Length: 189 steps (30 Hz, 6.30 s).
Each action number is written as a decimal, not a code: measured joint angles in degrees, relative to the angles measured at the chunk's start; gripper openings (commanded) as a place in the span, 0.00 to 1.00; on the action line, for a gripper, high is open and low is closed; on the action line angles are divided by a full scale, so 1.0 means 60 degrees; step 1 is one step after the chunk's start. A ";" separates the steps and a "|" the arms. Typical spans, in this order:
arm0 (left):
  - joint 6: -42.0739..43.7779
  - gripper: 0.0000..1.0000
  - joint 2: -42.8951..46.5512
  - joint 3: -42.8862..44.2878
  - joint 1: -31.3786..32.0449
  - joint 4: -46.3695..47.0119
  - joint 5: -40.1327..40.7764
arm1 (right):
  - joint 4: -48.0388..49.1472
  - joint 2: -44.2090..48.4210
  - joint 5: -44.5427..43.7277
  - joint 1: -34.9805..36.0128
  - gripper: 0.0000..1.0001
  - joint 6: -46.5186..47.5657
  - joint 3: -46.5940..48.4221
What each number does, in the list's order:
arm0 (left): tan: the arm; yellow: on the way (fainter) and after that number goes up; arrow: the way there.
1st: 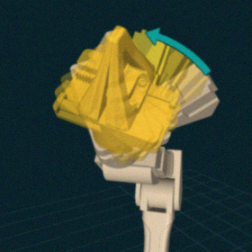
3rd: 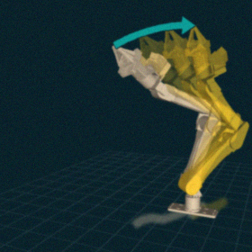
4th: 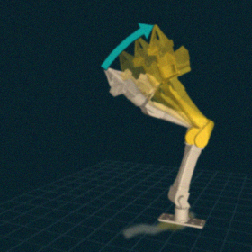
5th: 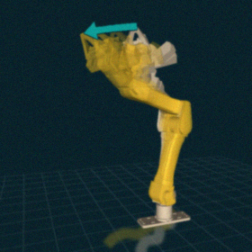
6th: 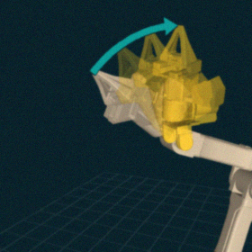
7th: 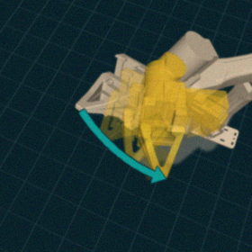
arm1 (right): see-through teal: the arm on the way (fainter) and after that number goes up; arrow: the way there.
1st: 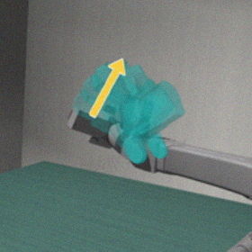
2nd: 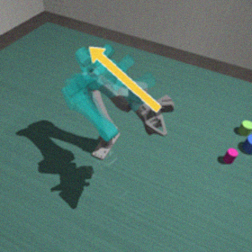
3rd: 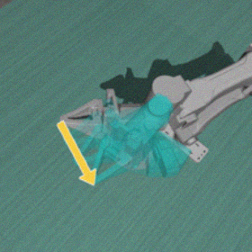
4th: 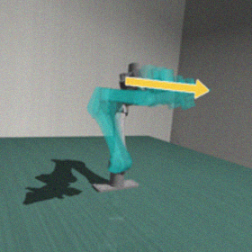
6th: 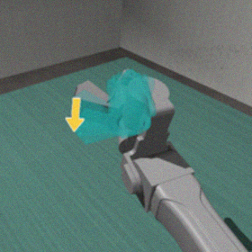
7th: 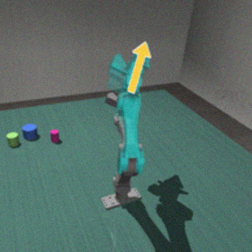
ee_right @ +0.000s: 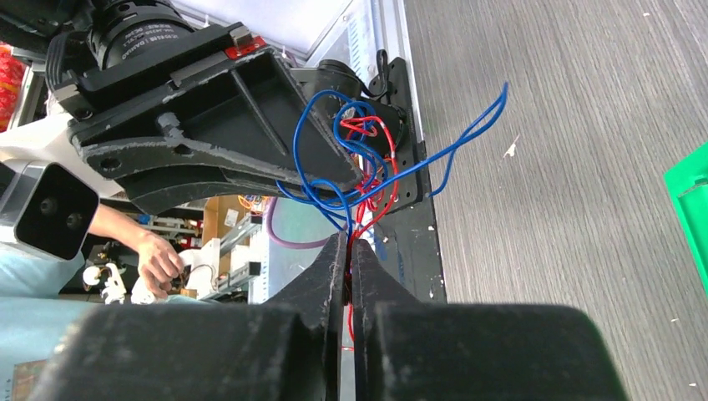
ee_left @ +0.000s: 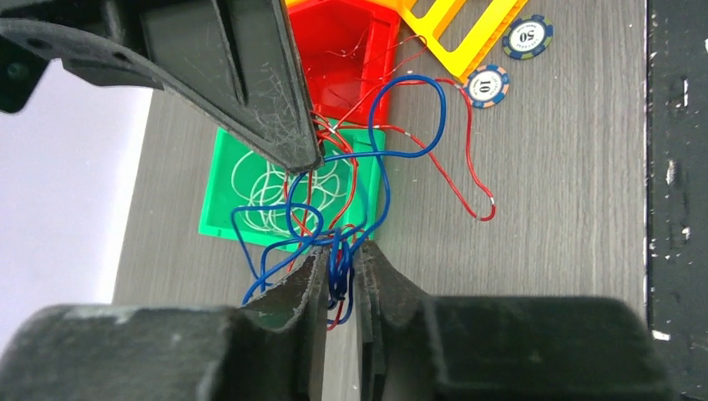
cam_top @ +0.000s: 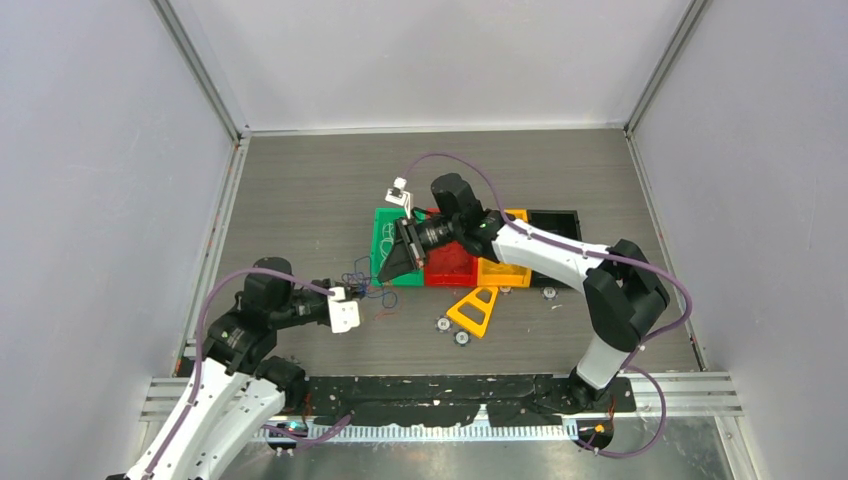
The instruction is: Untangle the cables
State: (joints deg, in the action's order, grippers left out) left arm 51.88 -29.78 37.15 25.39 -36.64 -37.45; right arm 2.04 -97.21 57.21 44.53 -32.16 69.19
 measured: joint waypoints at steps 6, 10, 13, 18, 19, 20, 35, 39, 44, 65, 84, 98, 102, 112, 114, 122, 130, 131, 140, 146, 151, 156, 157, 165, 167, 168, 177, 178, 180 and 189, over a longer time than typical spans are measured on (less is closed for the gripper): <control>-0.0040 0.69 0.0051 -0.0117 0.0000 -0.0004 0.0186 | 0.0153 0.0251 0.0047 0.0000 0.06 0.0015 -0.0226; -0.0069 0.67 0.0000 -0.0117 0.0011 -0.0004 0.0193 | 0.0208 0.0528 0.0047 -0.0004 0.06 0.0047 -0.0237; -0.0106 0.67 -0.0117 -0.0109 0.0022 -0.0004 0.0189 | 0.0193 0.0645 0.0022 -0.0004 0.06 0.0164 -0.0237; -0.0302 0.72 -0.0189 -0.0084 0.0066 0.0004 0.0200 | -0.0222 0.0645 -0.0149 -0.0004 0.05 0.0601 -0.0237; -0.0321 0.72 -0.0168 -0.0076 0.0073 -0.0004 0.0229 | -0.0328 0.0645 -0.0197 -0.0004 0.05 0.0692 -0.0237; -0.0321 0.71 -0.0131 -0.0069 0.0080 -0.0022 0.0280 | -0.0452 0.0645 -0.0237 -0.0004 0.05 0.0798 -0.0237; -0.0568 0.69 0.0481 0.0681 0.0080 -0.2131 -0.0062 | -0.1319 0.1377 -0.0423 -0.0448 0.05 0.1585 -0.0659; -0.1457 0.70 -0.0138 0.1005 0.0080 -0.1661 -0.0153 | -0.1468 0.1377 -0.0503 -0.0321 0.05 0.1749 -0.0659; -0.2696 0.70 -0.0925 0.1435 0.0080 -0.0863 -0.0270 | -0.1792 0.1377 -0.0634 -0.0200 0.05 0.2073 -0.0659; -0.6892 0.54 -0.3260 0.1643 -0.0408 -0.0066 -0.1140 | -0.2288 0.1770 -0.0823 -0.0058 0.05 0.2747 -0.0659; -0.7275 0.00 -0.3756 0.1698 -0.0947 -0.0084 -0.2463 | -0.2539 0.1770 -0.0849 -0.0087 0.06 0.2925 -0.0659; -0.5923 0.00 -0.3723 0.2091 -0.5013 -0.1483 -0.2433 | -0.4652 0.2892 -0.0794 -0.2149 0.06 0.4357 -0.1213; -0.5464 0.00 -0.3789 0.2106 -0.6328 -0.1821 -0.2131 | -0.5493 0.3384 -0.0754 -0.2616 0.06 0.4798 -0.1377; -0.4539 0.00 -0.5082 0.2109 -0.9242 -0.1967 -0.0637 | -0.7209 0.5227 -0.0353 -0.4470 0.05 0.5861 -0.1060; -0.4452 0.00 -0.5308 0.2109 -0.9460 -0.1945 -0.0390 | -0.7584 0.5388 -0.0306 -0.4841 0.05 0.6069 -0.0827; -0.3807 0.00 -0.5282 0.2109 -0.9690 -0.2036 -0.0277 | -0.8280 0.5442 -0.0295 -0.6109 0.06 0.6462 -0.0215; -0.2761 0.00 -0.3151 0.2146 -0.9690 -0.3238 -0.1872 | -0.7675 0.4987 -0.0994 -0.6178 0.05 0.6011 0.0503; -0.2594 0.00 -0.2980 0.2149 -0.9704 -0.3344 -0.1832 | -0.7661 0.4867 -0.0984 -0.6324 0.05 0.5978 0.0776; -0.0984 0.00 -0.4484 0.1417 -1.0644 -0.3027 -0.0295 | -0.6976 0.4517 0.0244 -1.0448 0.05 0.4805 0.3785; -0.0022 0.00 -0.4892 0.0761 -1.0728 -0.2681 0.0597 | -0.5814 0.4834 0.1443 -1.1628 0.05 0.3308 0.4331; 0.0754 0.00 -0.4972 0.0437 -1.1242 -0.2062 0.1224 | -0.4284 0.4838 0.1869 -1.2393 0.05 0.1770 0.4328; 0.1432 0.00 -0.5836 0.0375 -1.2072 -0.1767 0.1483 | -0.2127 0.4568 0.2193 -1.3482 0.05 -0.0157 0.4339; 0.1486 0.00 -0.5996 0.0375 -1.2156 -0.1774 0.1468 | -0.1872 0.4510 0.2295 -1.3591 0.05 -0.0426 0.4342; 0.2404 0.00 -0.6218 0.0375 -1.2517 -0.1606 0.1840 | -0.0484 0.4240 0.2324 -1.4196 0.06 -0.1406 0.4146; 0.2565 0.00 -0.5847 0.0375 -1.2517 -0.1792 0.1647 | -0.0663 0.4430 0.2368 -1.4138 0.05 -0.1126 0.3843; 0.2656 0.00 -0.5625 0.0372 -1.2513 -0.1883 0.1534 | -0.1042 0.4612 0.2433 -1.4105 0.05 -0.0754 0.3632; 0.3399 0.00 -0.4156 0.0386 -1.2258 -0.3592 -0.0178 | -0.1173 0.5512 0.3093 -1.3602 0.06 -0.0543 0.2677; 0.3391 0.00 -0.4069 0.0393 -1.2156 -0.3716 -0.0328 | -0.0860 0.5526 0.3111 -1.3478 0.05 -0.0794 0.2677; 0.3326 0.00 -0.3909 0.0408 -1.1930 -0.3891 -0.0601 | -0.0095 0.5599 0.3118 -1.3078 0.06 -0.1424 0.2677; 0.2983 0.00 -0.3523 0.0408 -1.1573 -0.4080 -0.1096 | 0.1009 0.5818 0.2554 -1.0721 0.05 -0.2401 0.2973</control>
State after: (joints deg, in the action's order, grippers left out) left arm 69.78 -50.92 39.59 -44.05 -61.12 -44.03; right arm 8.10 -62.30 72.53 -19.79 -46.57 87.02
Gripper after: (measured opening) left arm 0.009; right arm 0.079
